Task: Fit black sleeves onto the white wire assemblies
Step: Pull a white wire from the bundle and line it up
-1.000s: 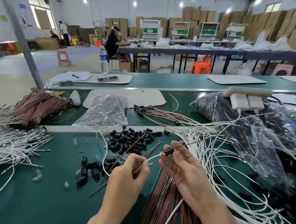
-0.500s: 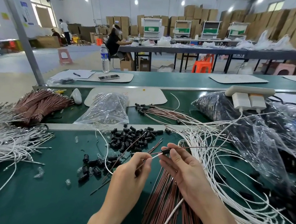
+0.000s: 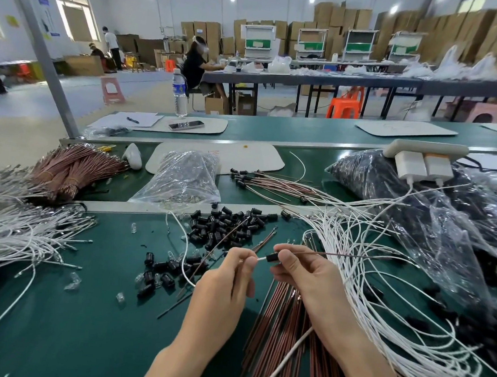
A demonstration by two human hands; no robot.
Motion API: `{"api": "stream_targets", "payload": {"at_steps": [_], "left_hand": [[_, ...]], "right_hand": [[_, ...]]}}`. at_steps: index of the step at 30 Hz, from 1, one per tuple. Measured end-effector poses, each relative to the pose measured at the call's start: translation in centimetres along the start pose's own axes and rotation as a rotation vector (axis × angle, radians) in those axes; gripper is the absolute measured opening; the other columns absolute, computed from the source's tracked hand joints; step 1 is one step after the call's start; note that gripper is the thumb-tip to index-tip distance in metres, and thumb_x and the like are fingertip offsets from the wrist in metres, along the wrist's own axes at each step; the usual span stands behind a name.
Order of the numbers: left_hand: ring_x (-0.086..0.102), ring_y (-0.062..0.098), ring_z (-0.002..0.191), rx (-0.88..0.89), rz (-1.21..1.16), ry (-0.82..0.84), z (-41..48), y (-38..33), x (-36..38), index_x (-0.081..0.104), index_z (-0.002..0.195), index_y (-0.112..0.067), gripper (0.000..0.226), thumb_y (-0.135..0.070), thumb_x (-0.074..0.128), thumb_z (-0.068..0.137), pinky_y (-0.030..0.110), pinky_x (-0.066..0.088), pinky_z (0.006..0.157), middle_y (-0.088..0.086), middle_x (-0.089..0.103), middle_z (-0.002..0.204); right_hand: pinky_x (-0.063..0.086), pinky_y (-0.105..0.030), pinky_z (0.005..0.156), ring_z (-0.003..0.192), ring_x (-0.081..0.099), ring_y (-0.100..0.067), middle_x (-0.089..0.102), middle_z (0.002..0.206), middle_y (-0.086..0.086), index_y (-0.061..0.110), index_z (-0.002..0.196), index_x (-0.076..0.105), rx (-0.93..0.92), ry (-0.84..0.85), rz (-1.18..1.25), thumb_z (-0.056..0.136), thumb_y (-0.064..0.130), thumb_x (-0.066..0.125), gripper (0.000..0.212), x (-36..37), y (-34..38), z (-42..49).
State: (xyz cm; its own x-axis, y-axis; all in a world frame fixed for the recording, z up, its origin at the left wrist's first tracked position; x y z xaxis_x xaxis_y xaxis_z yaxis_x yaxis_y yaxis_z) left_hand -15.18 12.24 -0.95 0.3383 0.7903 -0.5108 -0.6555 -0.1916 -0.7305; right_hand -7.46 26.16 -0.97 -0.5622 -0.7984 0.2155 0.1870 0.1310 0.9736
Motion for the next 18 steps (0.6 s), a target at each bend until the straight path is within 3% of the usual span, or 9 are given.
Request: {"api": "stream_targets", "payload": {"at_steps": [5, 7, 13, 18], "left_hand": [[0.059, 0.011, 0.057, 0.036, 0.014, -0.025, -0.2, -0.7, -0.2, 0.047, 0.107, -0.046, 0.012, -0.053, 0.041, 0.1, 0.027, 0.048, 0.053, -0.011, 0.064, 0.076], [0.058, 0.01, 0.061, 0.02, 0.037, -0.046, -0.2, -0.6, -0.4, 0.043, 0.116, -0.051, 0.022, -0.06, 0.044, 0.095, 0.024, 0.047, 0.055, -0.012, 0.062, 0.078], [0.064, 0.0, 0.054, -0.007, 0.095, -0.001, -0.2, -0.5, -0.3, 0.05, 0.123, -0.054, 0.034, -0.064, 0.04, 0.092, 0.031, 0.057, 0.059, -0.019, 0.069, 0.071], [0.064, -0.003, 0.056, -0.02, 0.154, -0.087, 0.0, -0.4, -1.7, 0.049, 0.123, -0.051, 0.029, -0.059, 0.041, 0.096, 0.032, 0.058, 0.06, -0.021, 0.07, 0.071]], "right_hand": [[0.058, -0.021, 0.072, 0.08, 0.075, -0.018, 0.078, 0.087, -0.005, 0.024, 0.09, 0.08, -0.023, 0.011, -0.057, 0.077, 0.035, 0.074, 0.018, 0.2, 0.3, -0.2], [0.058, -0.022, 0.07, 0.08, 0.075, -0.021, 0.078, 0.086, -0.009, 0.019, 0.089, 0.079, -0.016, -0.002, -0.048, 0.076, 0.034, 0.075, 0.021, 0.0, 0.2, -0.1], [0.06, -0.028, 0.072, 0.084, 0.075, -0.021, 0.077, 0.086, -0.008, 0.029, 0.088, 0.078, -0.024, 0.071, -0.167, 0.08, 0.039, 0.074, 0.014, 0.4, 0.0, -0.2], [0.06, -0.026, 0.068, 0.084, 0.073, -0.019, 0.076, 0.091, -0.007, 0.01, 0.098, 0.074, -0.026, -0.116, 0.059, 0.069, 0.045, 0.078, 0.045, -2.3, 0.7, 0.4]]}}
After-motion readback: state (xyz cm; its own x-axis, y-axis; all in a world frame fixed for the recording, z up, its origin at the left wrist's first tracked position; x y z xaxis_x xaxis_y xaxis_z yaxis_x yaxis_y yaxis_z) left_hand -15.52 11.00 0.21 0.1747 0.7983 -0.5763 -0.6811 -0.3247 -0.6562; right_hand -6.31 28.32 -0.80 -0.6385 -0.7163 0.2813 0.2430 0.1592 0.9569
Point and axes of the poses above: each hand's wrist, its own z-axis towards the middle knuckle, its own x-axis out of the palm, y = z × x, the point moved 8 cm from there along z, towards the middle knuckle
